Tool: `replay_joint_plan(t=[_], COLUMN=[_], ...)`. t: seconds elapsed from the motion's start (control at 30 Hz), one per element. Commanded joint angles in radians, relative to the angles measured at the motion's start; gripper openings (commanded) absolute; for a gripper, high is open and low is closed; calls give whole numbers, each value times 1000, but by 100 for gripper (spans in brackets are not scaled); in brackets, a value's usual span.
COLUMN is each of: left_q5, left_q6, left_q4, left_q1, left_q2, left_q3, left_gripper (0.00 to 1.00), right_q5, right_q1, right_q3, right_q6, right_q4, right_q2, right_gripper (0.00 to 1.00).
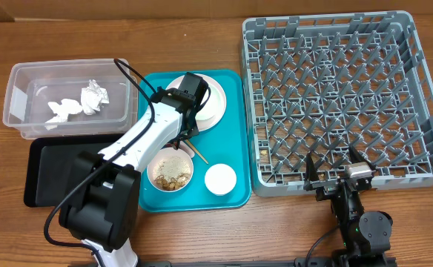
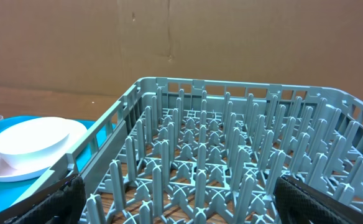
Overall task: Sort waste into correct bins and load items into the dishwasher
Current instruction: 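Reach the left gripper to the tray and grasp the red snack wrapper, then carry the red wrapper with the left gripper and drop it into the clear bin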
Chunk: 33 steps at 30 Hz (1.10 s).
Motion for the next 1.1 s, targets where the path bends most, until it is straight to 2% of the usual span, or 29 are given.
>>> replay_joint_plan(t=[0.0, 0.2, 0.4, 0.5, 0.8, 1.07], left_q5=[-16, -17, -14, -20, -24, -27], left_q6=[-18, -18, -16, -4, 88, 88], left_q4=[4, 3, -10, -64, -314, -453], left_q1=[2, 2, 3, 7, 8, 79], left_q2=[18, 18, 15, 9, -11, -11], left_q3=[-9, -9, -6, 32, 396, 681], left_gripper=[17, 5, 4, 4, 4, 4], right_q5=[3, 2, 2, 2, 2, 2], right_q1=[-3, -3, -3, -3, -3, -3], right_q3=[-11, -11, -11, -11, -11, -11], right_q6=[-4, -4, -4, -4, -4, -3], right_q4=[6, 6, 6, 6, 6, 6], right_q2=[-10, -10, -10, -10, -10, -10], right_gripper=[100, 100, 100, 100, 100, 100])
